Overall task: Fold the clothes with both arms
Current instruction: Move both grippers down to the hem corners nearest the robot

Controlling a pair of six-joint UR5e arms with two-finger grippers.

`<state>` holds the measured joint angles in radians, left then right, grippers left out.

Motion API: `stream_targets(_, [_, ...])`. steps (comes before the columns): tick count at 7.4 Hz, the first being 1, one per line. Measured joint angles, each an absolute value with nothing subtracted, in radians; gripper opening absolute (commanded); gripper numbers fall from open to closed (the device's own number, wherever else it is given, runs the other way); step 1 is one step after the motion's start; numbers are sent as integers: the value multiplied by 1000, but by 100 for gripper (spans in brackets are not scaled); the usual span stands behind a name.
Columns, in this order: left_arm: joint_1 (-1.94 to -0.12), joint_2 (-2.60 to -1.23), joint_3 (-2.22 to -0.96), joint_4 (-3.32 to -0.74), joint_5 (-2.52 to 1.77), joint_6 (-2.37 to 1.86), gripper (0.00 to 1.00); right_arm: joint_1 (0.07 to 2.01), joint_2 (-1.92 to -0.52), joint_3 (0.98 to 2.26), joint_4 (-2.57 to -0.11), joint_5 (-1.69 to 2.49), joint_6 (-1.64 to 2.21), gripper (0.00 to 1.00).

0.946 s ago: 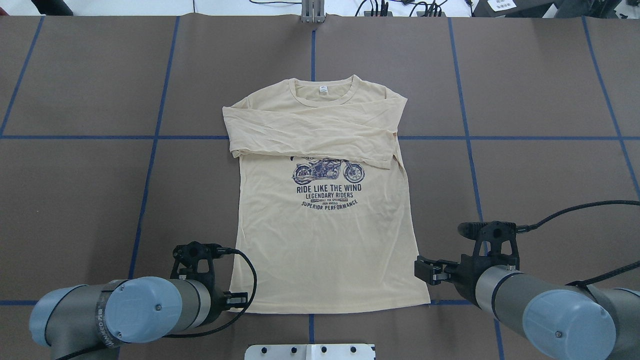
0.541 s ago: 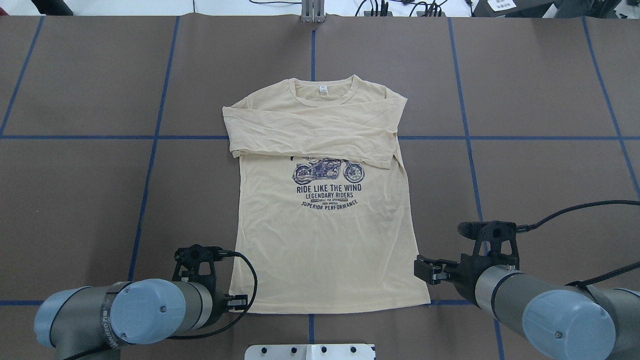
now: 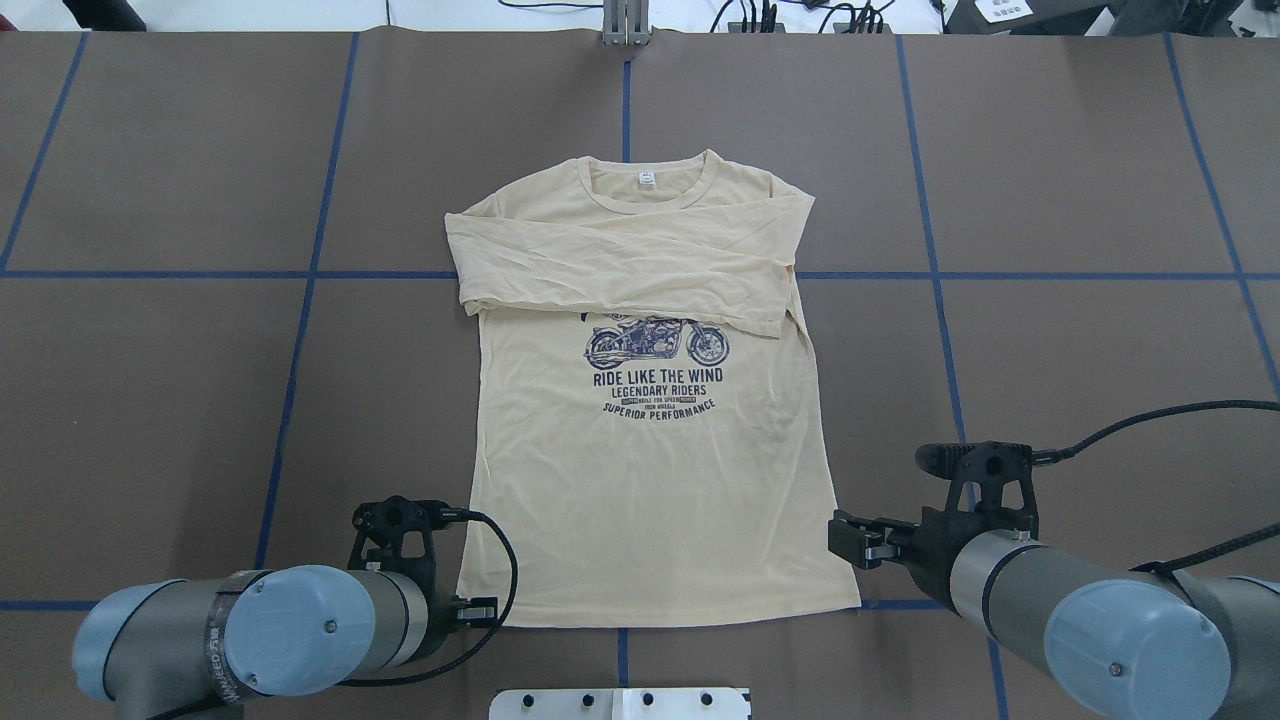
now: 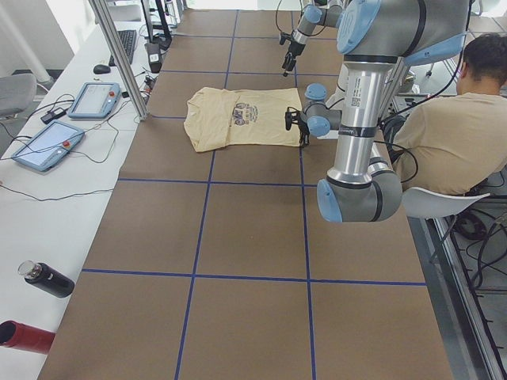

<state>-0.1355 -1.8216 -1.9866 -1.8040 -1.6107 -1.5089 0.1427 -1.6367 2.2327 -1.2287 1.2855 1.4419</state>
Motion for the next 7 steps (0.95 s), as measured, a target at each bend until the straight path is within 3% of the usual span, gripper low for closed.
stream_targets(2, [-132, -1822, -1987, -1804, -1611, -1510, 27, 143, -1637, 2232, -1229, 1285, 1442, 100])
stream_targets(3, [-131, -1823, -1987, -1804, -1611, -1510, 19, 143, -1637, 2233, -1229, 1285, 1442, 100])
stream_targets(4, [-131, -1823, -1987, -1804, -1611, -1510, 1, 143, -1637, 2233, -1229, 1285, 1442, 100])
stream_targets(7, [-131, -1823, -1988, -1803, -1610, -1511, 0, 136, -1636, 2230, -1228, 1289, 1441, 100])
